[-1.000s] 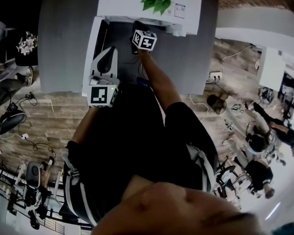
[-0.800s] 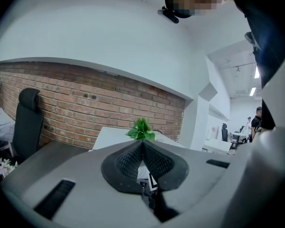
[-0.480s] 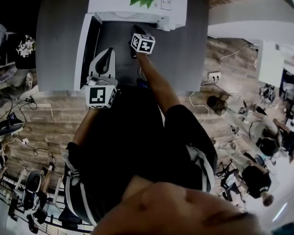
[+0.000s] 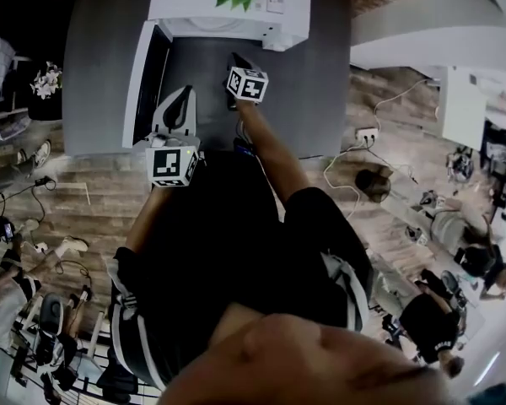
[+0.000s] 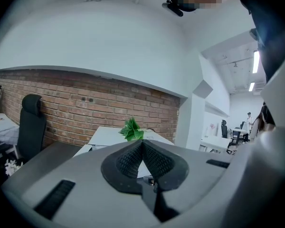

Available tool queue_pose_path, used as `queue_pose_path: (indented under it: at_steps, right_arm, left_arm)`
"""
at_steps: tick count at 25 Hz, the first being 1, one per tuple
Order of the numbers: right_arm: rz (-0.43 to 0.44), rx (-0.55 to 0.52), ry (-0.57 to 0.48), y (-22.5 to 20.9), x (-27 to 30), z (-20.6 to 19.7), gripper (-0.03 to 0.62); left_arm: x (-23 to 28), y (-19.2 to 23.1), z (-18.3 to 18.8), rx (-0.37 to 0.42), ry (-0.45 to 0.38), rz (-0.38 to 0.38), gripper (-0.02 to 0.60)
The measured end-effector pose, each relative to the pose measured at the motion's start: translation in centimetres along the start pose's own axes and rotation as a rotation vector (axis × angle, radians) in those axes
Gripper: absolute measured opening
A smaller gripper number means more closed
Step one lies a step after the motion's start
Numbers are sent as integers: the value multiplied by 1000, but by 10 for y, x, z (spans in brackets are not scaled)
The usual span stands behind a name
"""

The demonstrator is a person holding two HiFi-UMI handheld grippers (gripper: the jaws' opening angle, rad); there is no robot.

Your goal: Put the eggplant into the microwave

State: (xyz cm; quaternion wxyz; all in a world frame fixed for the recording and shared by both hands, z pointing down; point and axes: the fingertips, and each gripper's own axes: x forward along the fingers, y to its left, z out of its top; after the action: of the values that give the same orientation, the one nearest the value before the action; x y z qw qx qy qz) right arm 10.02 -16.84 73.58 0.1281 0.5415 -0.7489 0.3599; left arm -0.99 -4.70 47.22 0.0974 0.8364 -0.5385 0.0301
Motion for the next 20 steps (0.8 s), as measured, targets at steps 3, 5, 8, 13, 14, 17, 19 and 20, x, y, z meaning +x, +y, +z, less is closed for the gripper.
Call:
queue_pose_path:
  at_steps: [3,5,8,13,14,17,19,20]
  right_arm:
    - [-16,3,-7,0,-9,-1,32]
    - [-18,9,-11,4,-15,-2,32]
    - [-6,20,-31,14,-25,-1,32]
    - [-44,-11,-56,31,-51,-2,32]
    - [-46,-7,-58,35,-57,-2,32]
    - [-54,-5,-72,49,-74,-1,32]
    - [-57,-6,-89,58,-86,2,32]
    - [-55,-6,-99,62,-92,4,32]
  left_arm:
    - [-3,5,-3,5,9,-12,37]
    - [-4,11,-5,7,13,-21,37]
    - [-3,20,-7,17,20,-41,37]
    - [-5,30,-10,30,29,-72,37]
    - [-6,31,-9,31,28,-79,37]
    - [-8,36,-8,27,24,-98,37]
    - [-9,37,-9,23,22,-109,37]
    - [-9,38,-9,22,21,-114,37]
